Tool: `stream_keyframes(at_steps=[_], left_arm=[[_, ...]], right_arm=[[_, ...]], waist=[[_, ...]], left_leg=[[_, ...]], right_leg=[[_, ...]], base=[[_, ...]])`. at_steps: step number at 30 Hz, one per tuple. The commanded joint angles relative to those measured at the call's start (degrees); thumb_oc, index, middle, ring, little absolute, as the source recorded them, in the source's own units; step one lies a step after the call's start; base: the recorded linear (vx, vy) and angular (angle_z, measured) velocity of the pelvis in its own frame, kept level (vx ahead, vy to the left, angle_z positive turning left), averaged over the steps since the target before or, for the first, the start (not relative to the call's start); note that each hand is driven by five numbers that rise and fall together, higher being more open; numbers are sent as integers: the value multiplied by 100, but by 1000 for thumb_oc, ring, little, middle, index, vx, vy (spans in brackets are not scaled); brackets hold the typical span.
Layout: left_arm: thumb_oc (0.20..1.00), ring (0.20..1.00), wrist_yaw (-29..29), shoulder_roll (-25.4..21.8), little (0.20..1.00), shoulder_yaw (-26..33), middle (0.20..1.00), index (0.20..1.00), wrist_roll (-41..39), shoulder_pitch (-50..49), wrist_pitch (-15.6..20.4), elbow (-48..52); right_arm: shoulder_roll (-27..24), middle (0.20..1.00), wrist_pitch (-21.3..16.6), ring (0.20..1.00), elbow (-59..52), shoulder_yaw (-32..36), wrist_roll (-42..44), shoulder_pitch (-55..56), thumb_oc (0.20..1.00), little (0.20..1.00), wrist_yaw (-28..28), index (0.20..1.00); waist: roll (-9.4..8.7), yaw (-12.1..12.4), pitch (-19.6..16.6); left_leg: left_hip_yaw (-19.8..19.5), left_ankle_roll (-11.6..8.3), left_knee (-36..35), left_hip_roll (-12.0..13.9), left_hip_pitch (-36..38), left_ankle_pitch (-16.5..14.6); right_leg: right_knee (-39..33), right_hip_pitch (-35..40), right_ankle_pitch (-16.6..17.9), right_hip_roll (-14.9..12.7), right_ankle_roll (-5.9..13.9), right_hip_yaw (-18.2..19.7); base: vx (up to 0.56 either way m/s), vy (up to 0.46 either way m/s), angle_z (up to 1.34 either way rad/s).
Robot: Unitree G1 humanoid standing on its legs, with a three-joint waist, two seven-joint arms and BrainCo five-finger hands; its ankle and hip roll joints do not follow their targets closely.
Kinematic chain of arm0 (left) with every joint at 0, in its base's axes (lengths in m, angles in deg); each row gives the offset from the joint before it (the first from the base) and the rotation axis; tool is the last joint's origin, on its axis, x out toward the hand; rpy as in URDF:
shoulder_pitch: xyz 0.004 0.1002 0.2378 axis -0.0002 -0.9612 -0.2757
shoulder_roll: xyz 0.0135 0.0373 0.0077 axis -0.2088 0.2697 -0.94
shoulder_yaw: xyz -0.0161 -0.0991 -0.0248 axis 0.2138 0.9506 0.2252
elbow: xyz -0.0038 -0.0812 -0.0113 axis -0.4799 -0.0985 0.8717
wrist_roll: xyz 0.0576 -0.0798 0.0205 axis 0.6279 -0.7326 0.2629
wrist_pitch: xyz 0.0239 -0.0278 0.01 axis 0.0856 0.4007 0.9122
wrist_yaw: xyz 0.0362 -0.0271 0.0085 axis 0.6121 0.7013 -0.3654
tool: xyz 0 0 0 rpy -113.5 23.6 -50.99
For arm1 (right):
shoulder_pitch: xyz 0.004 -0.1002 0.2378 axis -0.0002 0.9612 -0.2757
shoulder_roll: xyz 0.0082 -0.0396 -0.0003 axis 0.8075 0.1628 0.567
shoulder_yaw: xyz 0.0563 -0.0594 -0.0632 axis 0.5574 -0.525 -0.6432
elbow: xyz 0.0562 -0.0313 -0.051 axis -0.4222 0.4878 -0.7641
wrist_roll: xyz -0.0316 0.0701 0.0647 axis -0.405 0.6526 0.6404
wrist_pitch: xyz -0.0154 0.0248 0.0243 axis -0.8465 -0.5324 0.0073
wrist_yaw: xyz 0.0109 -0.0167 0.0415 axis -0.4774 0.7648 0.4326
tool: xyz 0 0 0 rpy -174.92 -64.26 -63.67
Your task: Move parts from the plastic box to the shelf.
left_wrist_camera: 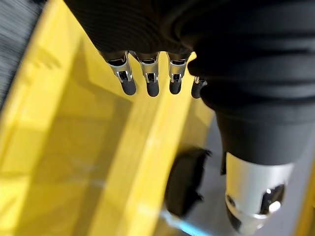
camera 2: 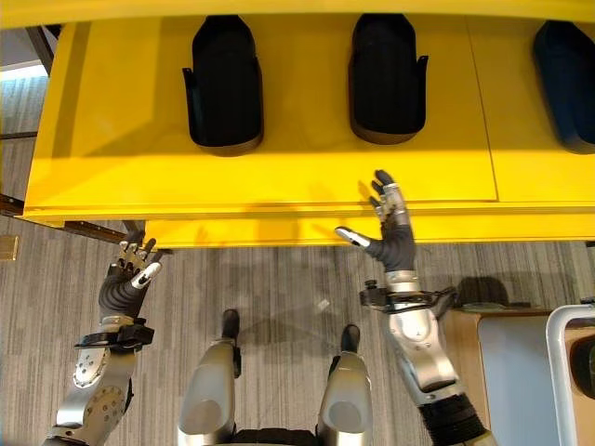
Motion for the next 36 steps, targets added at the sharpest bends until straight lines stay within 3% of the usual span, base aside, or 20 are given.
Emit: stream_keyframes(at_steps=[1, 6, 16, 27, 36], left_arm=[[1000, 1000, -403, -214, 1000, 41, 1000, 1000, -38, -254, 229, 358], [1000, 1000, -685, -205, 1000, 75, 1000, 1000, -152, -379, 256, 746], [1000, 1000, -727, 45, 1000, -135, 1000, 1000, -164, 61, 372, 870], [1000, 1000, -49, 510, 1000, -699, 1000, 1000, 270, 1316, 549, 190], [1000, 1000, 529, 741, 1000, -484, 1000, 1000, 585, 1749, 724, -420]], right_arm=[[-19, 1000, -450, 1000, -162, 5, 23, -87, 1000, 1000, -269, 1000], [-74, 1000, -485, 1000, -236, 183, -108, 243, 1000, 1000, -327, 1000], [6, 1000, -545, 1000, -346, 180, 19, 417, 1000, 1000, -441, 1000], [112, 1000, -534, 1000, -410, -99, 137, 311, 1000, 1000, -344, 1000], [138, 1000, -494, 1000, -440, -238, 187, 321, 1000, 1000, -342, 1000]], waist=[[-48, 29, -784], [34, -73, -1225], [114, -338, -1646], [118, -809, -1887], [86, -992, -1957]], left_leg=[[42, 93, -604, 332, 64, 778], [200, 39, -1173, 478, 465, 1036], [545, -14, -1336, 666, 882, 1000], [1166, -42, -1299, 782, 1291, 808], [1600, -66, -1336, 848, 1516, 770]], right_leg=[[282, -318, 383, 146, -116, 50], [92, -132, 376, 271, -124, 35], [-8, -65, 373, 408, -126, 273], [-64, -244, 448, 599, -148, 879], [-121, -409, 544, 763, -150, 1266]], base=[[81, -29, -7], [71, -25, -1], [68, 0, -17], [45, 13, -30], [2, 4, -30]])
